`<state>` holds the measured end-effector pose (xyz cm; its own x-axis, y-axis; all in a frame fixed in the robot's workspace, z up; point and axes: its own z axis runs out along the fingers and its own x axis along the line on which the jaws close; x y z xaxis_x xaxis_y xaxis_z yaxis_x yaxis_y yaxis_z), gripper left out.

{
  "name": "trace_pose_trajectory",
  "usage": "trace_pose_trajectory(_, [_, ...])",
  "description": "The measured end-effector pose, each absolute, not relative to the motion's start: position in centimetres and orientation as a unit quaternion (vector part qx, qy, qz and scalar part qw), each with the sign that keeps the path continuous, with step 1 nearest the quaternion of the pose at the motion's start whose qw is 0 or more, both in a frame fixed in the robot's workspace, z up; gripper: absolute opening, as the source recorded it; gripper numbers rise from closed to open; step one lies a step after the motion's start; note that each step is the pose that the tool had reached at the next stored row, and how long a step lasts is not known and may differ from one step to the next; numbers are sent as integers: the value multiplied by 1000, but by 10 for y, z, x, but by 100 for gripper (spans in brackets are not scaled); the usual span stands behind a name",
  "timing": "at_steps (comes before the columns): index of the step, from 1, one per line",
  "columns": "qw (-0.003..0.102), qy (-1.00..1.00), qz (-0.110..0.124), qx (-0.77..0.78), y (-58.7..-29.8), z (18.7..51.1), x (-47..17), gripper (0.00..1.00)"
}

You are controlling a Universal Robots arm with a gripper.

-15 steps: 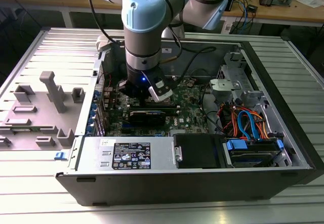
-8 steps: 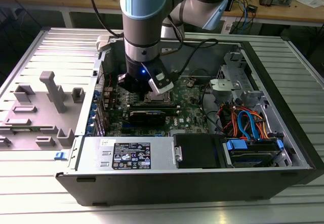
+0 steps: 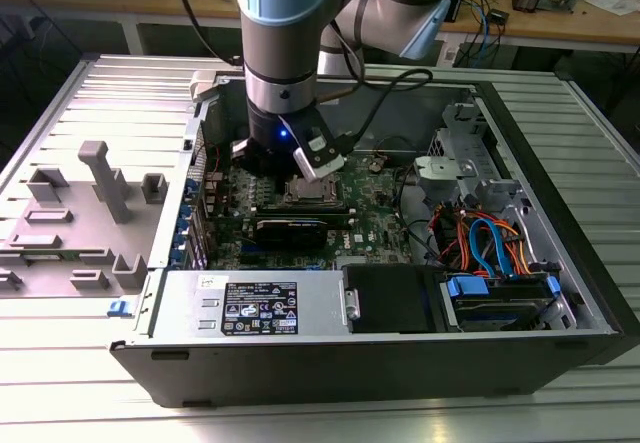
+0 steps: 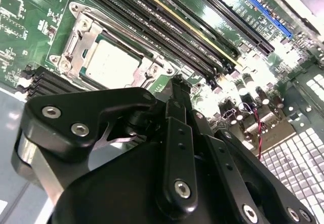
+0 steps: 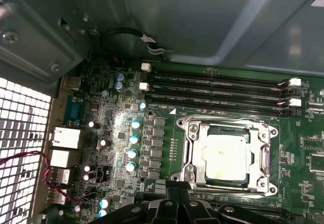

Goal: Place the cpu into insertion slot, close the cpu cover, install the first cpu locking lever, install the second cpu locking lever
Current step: 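Install the second cpu locking lever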

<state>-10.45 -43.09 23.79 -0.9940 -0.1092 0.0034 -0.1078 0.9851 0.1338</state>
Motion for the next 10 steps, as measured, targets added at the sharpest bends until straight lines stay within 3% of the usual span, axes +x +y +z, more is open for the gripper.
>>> trace_pose_trajectory(10, [5,-996,-67,54,-431,252,-104,11])
